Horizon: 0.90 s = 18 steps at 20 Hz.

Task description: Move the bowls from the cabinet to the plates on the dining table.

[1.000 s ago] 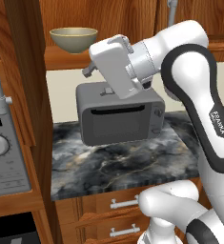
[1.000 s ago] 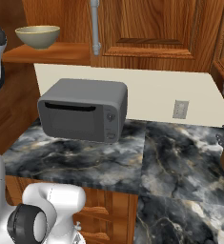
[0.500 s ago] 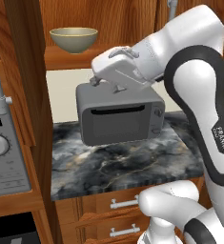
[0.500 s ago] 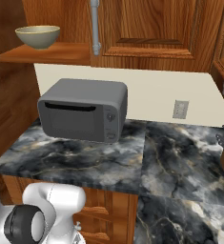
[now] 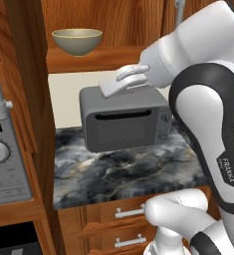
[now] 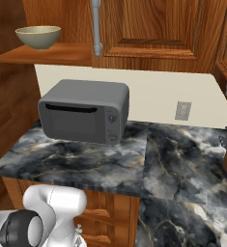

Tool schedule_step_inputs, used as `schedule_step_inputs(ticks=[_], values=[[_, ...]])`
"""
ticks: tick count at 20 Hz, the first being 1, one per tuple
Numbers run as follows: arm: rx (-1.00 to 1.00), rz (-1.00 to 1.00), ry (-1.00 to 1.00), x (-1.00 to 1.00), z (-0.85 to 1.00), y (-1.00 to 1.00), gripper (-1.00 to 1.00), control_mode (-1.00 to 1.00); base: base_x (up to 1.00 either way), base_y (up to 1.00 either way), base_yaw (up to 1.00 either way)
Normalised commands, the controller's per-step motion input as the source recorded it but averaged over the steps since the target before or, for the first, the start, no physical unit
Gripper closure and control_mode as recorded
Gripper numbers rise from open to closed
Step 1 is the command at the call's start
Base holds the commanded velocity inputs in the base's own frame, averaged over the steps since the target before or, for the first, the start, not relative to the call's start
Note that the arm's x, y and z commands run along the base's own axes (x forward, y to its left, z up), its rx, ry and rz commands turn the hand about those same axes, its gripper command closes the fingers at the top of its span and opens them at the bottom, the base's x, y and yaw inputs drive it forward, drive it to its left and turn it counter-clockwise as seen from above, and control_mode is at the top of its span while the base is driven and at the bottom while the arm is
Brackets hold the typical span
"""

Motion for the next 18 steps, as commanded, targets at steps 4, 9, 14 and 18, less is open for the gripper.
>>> schedule_step_inputs(ticks=[4,9,14,18], values=[[-0.17,0.0,-0.2,-0.12,-0.03,-0.13,-1.0,-1.0,0.0,0.0,0.0],[-0.17,0.0,-0.2,-0.14,0.0,-0.23,-1.0,-1.0,0.0,0.0,0.0],[-0.07,-0.01,-0.09,-0.07,0.02,-0.5,-1.0,-1.0,0.0,0.0,0.0],[-0.03,0.0,-0.08,-0.07,0.04,-0.56,-1.0,-1.0,0.0,0.0,0.0]])
